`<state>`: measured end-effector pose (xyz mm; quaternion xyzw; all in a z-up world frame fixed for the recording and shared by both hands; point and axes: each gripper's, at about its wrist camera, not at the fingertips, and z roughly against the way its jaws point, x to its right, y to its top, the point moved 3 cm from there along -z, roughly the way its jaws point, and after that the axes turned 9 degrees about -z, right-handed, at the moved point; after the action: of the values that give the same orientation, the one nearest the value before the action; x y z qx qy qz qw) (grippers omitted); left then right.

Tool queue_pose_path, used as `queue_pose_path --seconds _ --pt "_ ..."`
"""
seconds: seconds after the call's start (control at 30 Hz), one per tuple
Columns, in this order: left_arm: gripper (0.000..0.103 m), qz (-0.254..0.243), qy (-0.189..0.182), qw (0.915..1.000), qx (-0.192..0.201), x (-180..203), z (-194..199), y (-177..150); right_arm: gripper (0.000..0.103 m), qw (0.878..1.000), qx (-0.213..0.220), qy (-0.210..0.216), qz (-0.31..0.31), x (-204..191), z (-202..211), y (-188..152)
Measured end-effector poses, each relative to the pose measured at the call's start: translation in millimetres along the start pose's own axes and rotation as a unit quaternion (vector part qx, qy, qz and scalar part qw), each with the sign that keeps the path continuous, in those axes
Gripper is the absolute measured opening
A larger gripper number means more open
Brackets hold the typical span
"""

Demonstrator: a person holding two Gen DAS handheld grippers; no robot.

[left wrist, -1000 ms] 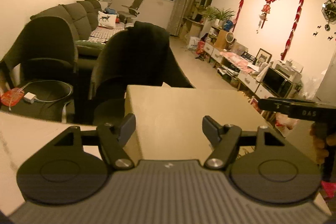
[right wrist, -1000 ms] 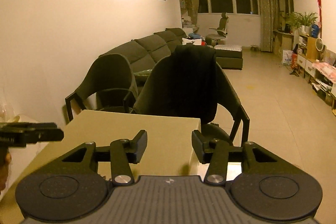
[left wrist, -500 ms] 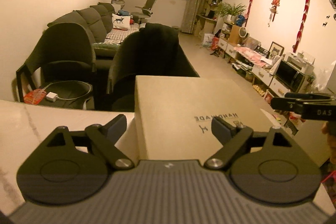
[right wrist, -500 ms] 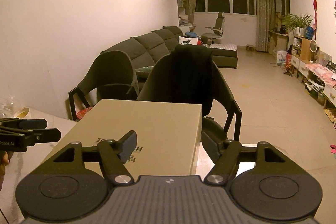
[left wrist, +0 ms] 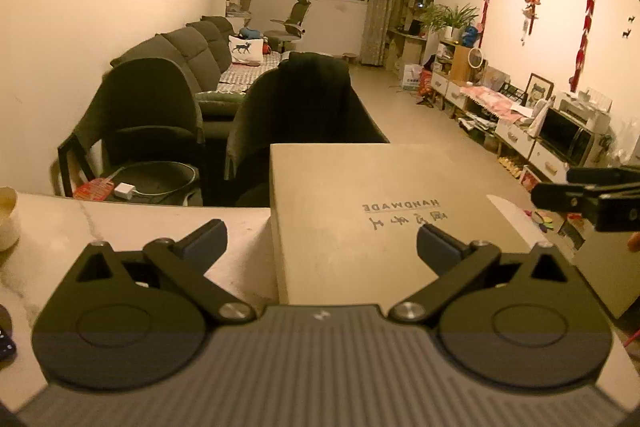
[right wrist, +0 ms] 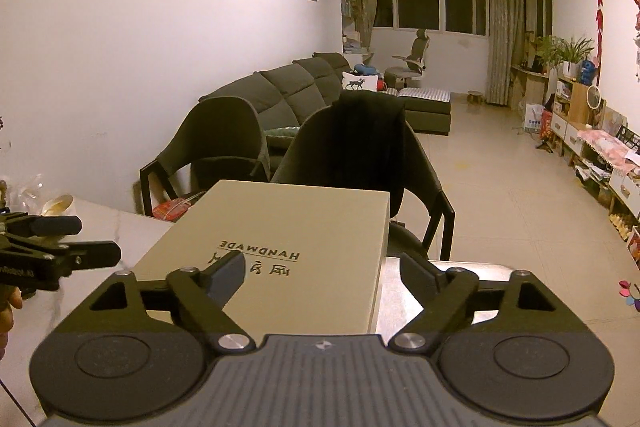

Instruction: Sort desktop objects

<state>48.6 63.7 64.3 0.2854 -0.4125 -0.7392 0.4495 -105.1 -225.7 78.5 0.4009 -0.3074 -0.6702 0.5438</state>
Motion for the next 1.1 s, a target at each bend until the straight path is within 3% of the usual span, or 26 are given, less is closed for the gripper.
queue_pose_path --seconds 0.23,0.57,0.93,1.1 --pt "0.103 -0.003 0.029 0.9995 -0.006 8.8 14.1 -4.7 0.102 1.0 0.001 -0.001 -0.017 -5.3 15.5 -3.8" --pt "0.103 -0.001 0.049 0.9987 -0.017 28.0 33.0 -14.2 0.102 0.998 -0.042 -0.03 -0.028 -10.9 25.5 -24.1" --pt "0.103 0.009 0.085 0.9946 -0.06 38.0 49.6 -34.5 0.103 0.997 -0.054 -0.035 -0.042 -20.9 46.9 -47.8" --pt "0.103 0.011 0.089 0.993 -0.078 46.8 56.7 -51.5 0.103 0.997 -0.046 -0.059 -0.037 -26.3 58.0 -65.8"
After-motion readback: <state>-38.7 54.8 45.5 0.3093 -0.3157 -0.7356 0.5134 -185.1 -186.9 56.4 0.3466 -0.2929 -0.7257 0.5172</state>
